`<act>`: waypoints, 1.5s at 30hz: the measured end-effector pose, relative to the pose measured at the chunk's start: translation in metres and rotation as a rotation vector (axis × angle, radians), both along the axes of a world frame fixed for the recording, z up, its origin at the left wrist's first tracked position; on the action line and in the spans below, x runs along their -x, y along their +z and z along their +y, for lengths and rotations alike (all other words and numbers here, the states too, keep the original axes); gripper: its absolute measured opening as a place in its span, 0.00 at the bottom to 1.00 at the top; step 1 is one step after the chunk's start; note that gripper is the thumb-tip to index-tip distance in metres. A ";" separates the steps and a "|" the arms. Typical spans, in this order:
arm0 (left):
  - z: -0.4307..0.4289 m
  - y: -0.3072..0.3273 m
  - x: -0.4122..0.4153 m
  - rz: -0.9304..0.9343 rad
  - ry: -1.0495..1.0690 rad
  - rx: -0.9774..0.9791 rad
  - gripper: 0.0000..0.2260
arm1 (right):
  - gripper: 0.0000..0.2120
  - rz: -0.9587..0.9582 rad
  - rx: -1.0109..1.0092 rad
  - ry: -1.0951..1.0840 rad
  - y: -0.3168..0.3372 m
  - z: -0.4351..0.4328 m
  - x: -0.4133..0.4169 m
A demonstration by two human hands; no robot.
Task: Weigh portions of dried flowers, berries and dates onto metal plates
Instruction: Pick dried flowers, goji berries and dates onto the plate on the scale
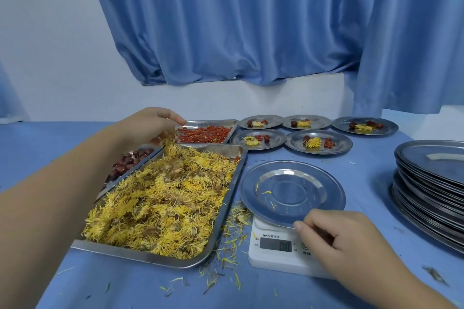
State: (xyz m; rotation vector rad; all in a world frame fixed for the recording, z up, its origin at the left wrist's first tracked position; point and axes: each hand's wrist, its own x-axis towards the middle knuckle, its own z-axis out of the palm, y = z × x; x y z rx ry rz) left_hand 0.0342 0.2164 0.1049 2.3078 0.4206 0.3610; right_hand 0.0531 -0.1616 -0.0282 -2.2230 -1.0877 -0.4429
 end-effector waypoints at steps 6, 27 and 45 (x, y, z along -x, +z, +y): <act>-0.007 -0.024 -0.009 0.226 -0.077 -0.269 0.10 | 0.18 0.019 -0.003 0.008 0.000 0.000 0.000; -0.062 -0.036 0.014 0.430 -0.419 -0.635 0.11 | 0.17 0.061 -0.020 0.022 0.000 0.001 0.003; -0.077 -0.031 0.029 0.269 -0.391 -0.614 0.09 | 0.18 0.054 -0.035 0.028 0.003 -0.001 0.005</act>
